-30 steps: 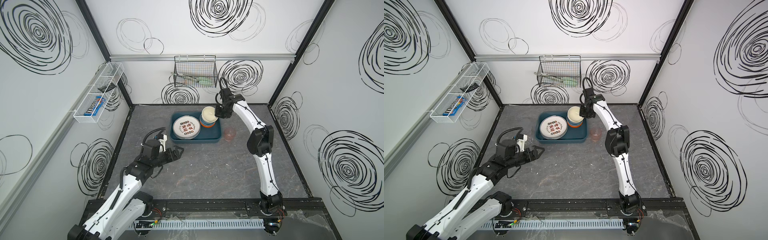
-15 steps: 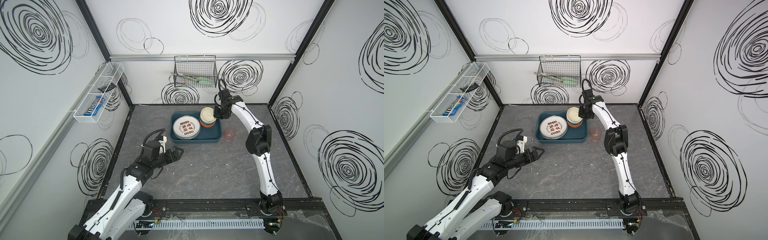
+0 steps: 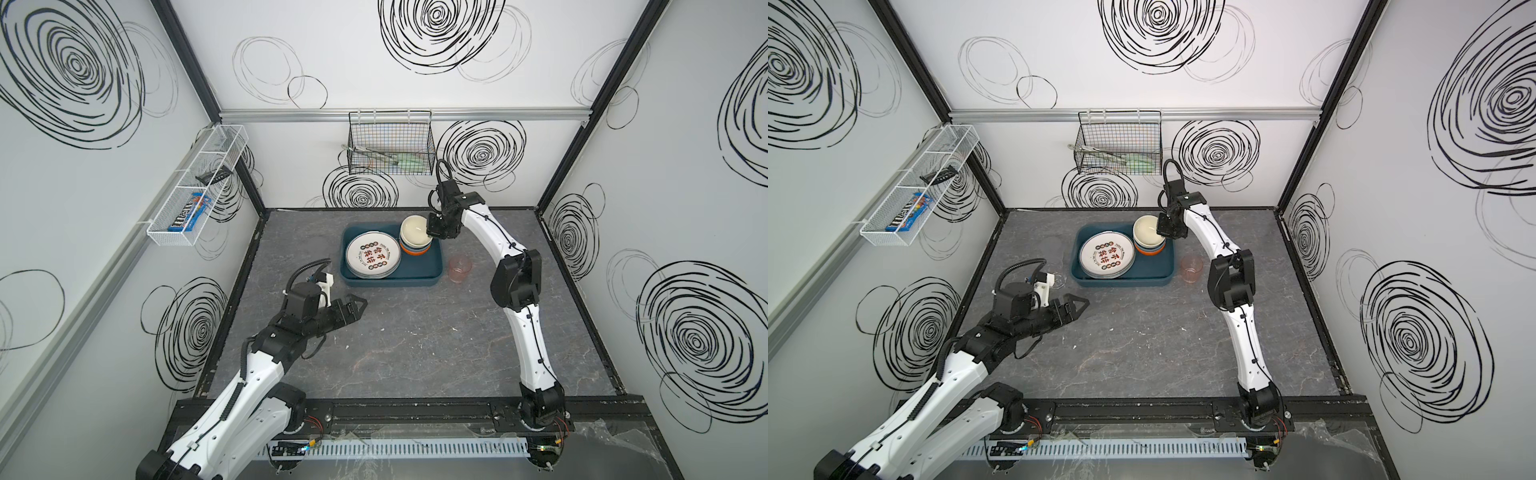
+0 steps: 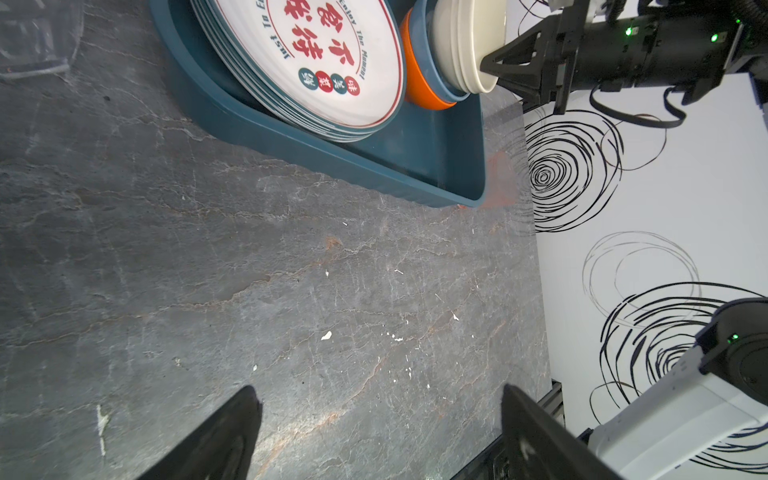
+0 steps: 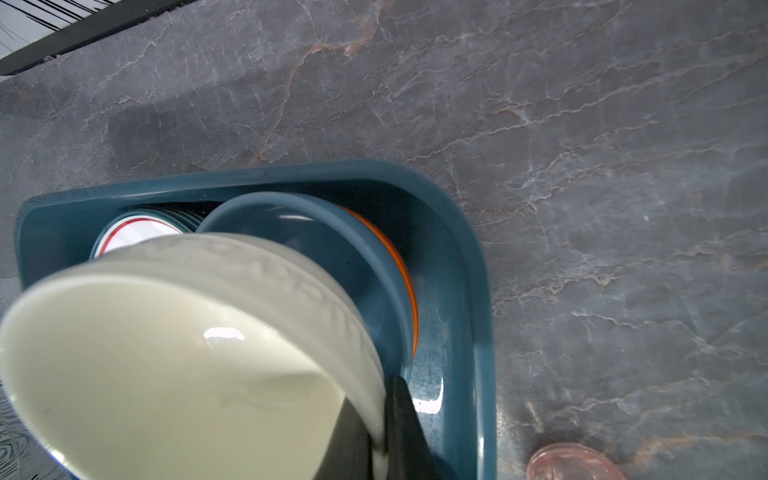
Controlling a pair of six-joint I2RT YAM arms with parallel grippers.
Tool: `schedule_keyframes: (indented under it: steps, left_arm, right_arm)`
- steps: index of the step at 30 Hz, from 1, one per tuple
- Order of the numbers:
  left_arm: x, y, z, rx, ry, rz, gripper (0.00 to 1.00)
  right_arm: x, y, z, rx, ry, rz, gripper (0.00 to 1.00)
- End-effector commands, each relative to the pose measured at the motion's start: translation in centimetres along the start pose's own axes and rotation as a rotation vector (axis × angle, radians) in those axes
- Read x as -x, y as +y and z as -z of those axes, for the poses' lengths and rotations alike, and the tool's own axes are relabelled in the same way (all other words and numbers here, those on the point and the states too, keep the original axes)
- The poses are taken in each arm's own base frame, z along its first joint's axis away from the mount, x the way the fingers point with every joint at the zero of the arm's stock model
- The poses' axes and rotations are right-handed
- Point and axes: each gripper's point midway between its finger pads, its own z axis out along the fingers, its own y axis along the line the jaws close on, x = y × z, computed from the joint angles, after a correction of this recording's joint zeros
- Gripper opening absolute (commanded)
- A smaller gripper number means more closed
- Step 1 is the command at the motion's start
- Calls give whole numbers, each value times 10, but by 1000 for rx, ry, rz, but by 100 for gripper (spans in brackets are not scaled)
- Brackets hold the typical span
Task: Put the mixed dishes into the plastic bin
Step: 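Lower the cream bowl onto the blue bowl inside the teal bin, then open the right gripper and raise it from the cream bowl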
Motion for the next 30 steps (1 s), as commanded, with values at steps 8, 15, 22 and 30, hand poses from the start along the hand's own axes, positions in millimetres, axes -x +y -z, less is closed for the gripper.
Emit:
schedule_keyframes:
  steps: [8, 15, 22, 30]
  left_arm:
    - [5, -4, 1, -29, -27, 5, 93]
    - [5, -5, 0, -34, -26, 6, 94]
    - [8, -6, 3, -29, -39, 6, 94]
    - [14, -10, 6, -26, -55, -4, 94]
  right_arm:
    - [17, 9, 8, 31, -58, 4, 10]
    - [17, 11, 8, 37, -59, 4, 19]
    - [21, 14, 24, 45, -81, 13, 22]
    - [26, 17, 52, 33, -123, 30, 27]
